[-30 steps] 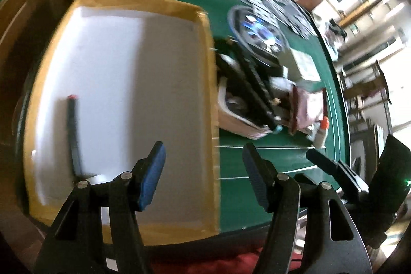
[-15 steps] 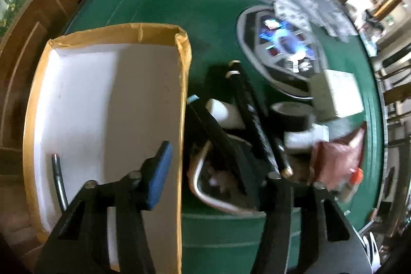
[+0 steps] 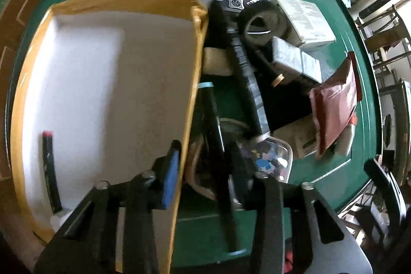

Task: Organize objects
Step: 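Grasp a teal-capped black marker with the left gripper while the right grasps the pink pouch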

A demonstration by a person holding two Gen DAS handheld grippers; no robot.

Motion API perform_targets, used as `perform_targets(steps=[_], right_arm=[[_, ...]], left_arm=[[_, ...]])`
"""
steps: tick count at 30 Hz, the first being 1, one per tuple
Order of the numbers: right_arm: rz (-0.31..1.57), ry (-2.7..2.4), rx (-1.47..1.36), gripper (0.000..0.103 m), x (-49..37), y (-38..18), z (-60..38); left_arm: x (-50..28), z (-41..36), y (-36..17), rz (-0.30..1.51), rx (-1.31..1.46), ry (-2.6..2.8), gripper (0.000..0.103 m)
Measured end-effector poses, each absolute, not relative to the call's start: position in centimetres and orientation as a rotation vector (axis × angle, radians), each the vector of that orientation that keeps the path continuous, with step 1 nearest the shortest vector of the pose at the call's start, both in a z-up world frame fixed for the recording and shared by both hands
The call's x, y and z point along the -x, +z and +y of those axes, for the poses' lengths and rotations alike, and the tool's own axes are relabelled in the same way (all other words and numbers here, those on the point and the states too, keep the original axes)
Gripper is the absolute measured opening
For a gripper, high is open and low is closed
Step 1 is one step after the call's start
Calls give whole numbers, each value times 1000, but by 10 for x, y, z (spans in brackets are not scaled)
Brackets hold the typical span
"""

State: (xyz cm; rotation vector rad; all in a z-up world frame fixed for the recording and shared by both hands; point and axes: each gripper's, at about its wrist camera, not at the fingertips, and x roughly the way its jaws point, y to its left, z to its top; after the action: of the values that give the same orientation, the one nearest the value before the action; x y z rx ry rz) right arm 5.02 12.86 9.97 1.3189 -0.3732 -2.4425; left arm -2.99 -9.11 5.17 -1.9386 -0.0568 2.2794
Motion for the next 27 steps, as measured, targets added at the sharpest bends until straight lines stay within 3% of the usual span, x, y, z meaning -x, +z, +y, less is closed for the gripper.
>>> perform_targets(steps=[9, 12, 27], right_arm=[[-406, -2441, -1371, 81, -48, 91, 142], [-380, -2430, -1365, 81, -48, 91, 139], [-323, -2268, -1329, 81, -21, 90, 79]], left_arm=[[31, -118, 52, 94, 1949, 2381, 32], [31, -139, 41, 0, 2006, 2335, 17], [-2, -138, 56, -20, 1899, 2361, 18]])
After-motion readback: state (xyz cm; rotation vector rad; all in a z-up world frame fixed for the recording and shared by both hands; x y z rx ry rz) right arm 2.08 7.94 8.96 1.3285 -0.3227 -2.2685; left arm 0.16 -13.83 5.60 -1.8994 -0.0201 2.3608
